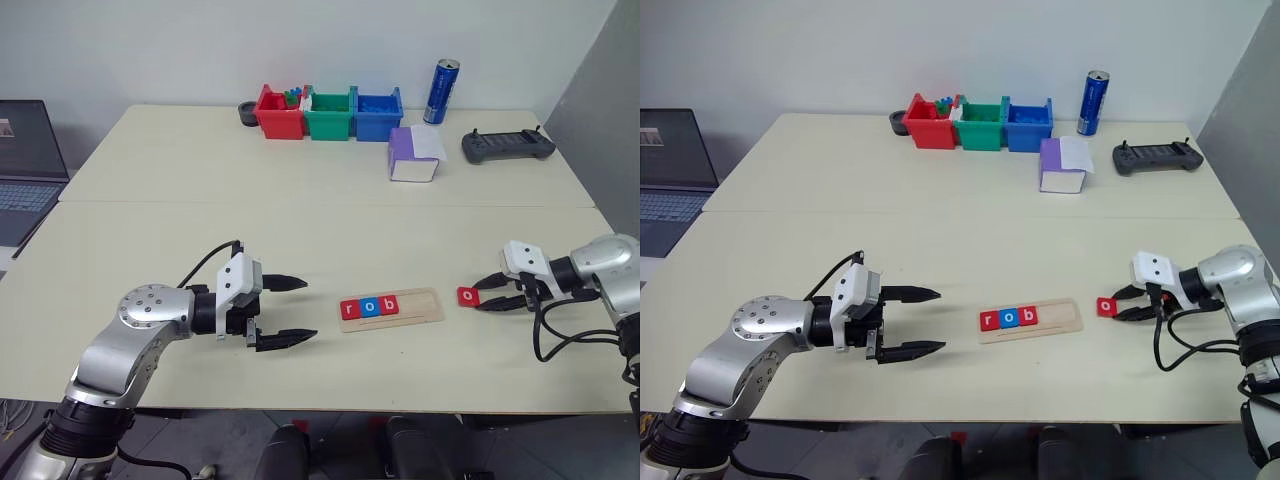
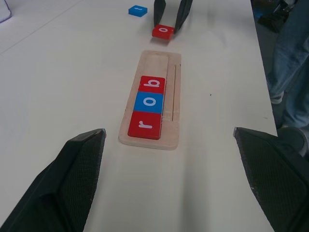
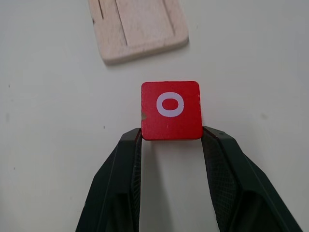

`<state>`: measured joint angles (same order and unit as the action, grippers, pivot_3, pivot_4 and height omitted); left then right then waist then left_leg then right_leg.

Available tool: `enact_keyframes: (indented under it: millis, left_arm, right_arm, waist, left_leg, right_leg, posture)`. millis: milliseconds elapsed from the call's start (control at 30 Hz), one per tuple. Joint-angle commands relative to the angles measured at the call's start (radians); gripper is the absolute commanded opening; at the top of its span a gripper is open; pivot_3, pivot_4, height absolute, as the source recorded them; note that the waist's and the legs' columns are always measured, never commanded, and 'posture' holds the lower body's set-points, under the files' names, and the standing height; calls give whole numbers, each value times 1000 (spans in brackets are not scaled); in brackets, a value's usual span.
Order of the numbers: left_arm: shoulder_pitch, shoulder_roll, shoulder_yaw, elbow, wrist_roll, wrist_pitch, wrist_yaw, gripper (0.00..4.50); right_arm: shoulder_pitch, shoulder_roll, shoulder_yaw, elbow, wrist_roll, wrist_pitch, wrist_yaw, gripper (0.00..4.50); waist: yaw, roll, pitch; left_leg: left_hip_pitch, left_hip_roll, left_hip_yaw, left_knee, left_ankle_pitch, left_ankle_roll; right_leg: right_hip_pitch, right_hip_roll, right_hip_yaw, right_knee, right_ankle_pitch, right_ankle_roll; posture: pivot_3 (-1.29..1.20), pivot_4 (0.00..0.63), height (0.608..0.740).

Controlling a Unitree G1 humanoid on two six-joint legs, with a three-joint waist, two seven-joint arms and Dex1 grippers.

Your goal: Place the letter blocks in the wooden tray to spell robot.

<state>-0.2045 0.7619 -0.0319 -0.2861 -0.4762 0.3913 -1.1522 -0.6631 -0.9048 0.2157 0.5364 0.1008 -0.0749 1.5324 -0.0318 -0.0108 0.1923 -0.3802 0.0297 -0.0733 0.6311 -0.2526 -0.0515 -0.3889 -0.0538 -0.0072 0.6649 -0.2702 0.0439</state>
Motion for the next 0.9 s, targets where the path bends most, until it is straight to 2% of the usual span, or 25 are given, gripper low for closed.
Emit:
enact_keyframes:
  millis: [33,333,633,900]
  left_arm:
    - [-4,11,18,-31,-18,-3,-9,4500]
    - [-12,9,11,-57,-19,21,1,4500]
    - [-20,6,11,-75,-23,45,16,4500]
    - [-9,7,18,-93,-28,57,31,4500]
  right_arm:
    - [-23,-31,-12,-134,28,52,77,1447]
    - [-29,37,66,-269,1,108,54,1447]
    - [-91,121,127,-203,-39,84,32,1447]
    - [-109,150,162,-154,-73,46,39,1447]
  waist:
    - [0,0,0]
    - [0,0,0]
    - [0,0,0]
    - [0,0,0]
  left_leg:
    - [0,0,0,0,0,0]
    - [0,0,0,0,0,0]
    - [0,0,0,0,0,0]
    - [0,0,0,0,0,0]
  right_leg:
    - [0,0,0,0,0,0]
    - [0,0,0,0,0,0]
    - [0,0,0,0,0,0]
    - [0,0,0,0,0,0]
  posture:
    - [0,150,740]
    - [0,150,740]
    - [0,150,740]
    - [0,150,740]
